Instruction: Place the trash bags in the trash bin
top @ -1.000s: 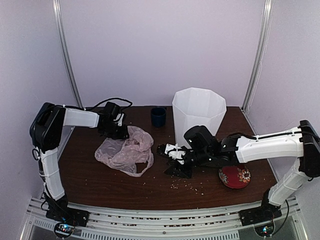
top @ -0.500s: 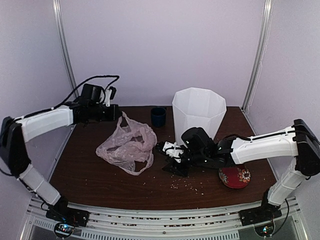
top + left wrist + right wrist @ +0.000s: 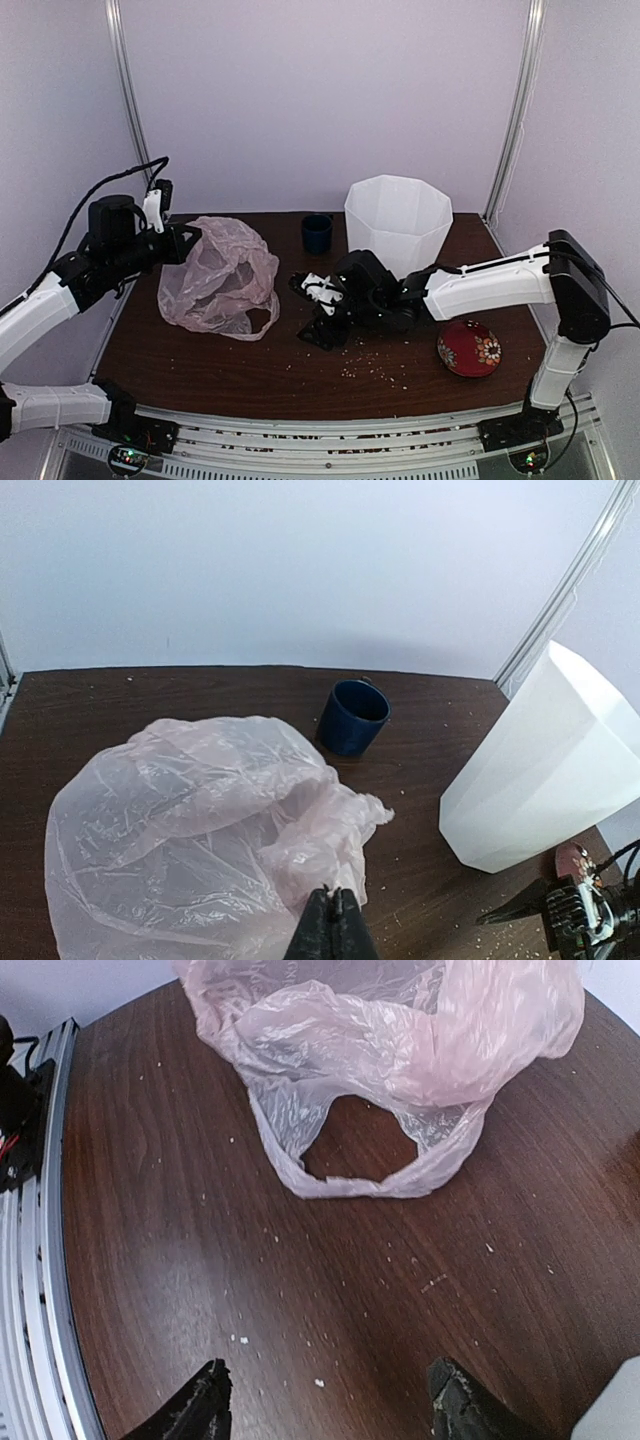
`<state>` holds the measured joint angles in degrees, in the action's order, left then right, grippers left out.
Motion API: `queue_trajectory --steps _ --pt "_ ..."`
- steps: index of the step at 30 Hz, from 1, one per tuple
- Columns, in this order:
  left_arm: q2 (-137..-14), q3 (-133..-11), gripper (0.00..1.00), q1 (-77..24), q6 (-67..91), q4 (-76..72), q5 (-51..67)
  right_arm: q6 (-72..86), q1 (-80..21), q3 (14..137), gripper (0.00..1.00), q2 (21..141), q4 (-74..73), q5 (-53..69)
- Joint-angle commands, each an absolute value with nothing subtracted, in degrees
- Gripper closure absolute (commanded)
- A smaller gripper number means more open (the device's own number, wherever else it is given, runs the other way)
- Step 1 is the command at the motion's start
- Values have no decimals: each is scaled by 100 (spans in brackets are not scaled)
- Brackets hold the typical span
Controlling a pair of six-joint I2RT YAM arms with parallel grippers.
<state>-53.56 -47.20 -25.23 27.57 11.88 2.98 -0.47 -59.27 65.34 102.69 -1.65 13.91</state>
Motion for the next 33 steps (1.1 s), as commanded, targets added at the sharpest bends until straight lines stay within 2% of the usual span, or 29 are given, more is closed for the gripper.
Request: queue_trajectory --steps 1,17,23,26,28,32,33 --pt "-5109 -4646 100 -2558 2759 1253 -57 610 -5919 7091 31 10921 -59 1660" --pt "-4981 -4236 100 -2557 2703 1442 -38 1429 -5952 9004 30 12917 -419 1293" --pt "-4863 -4012 100 -2558 2753 1528 70 1527 -5992 9556 33 13355 -1071 641" --pt "-4773 -3914 100 -2558 2776 1570 62 1510 -6061 9493 47 13364 -1259 269" --pt "-4732 -3844 100 -2557 2786 1626 52 1499 -6087 9393 62 13290 -1373 116" --pt "-4781 -3671 100 -2558 2817 1739 184 1184 -6014 9064 100 12889 -1327 3" --pt "-4819 -3632 100 -2553 2833 1781 266 1054 -5987 9001 100 12738 -1294 -17"
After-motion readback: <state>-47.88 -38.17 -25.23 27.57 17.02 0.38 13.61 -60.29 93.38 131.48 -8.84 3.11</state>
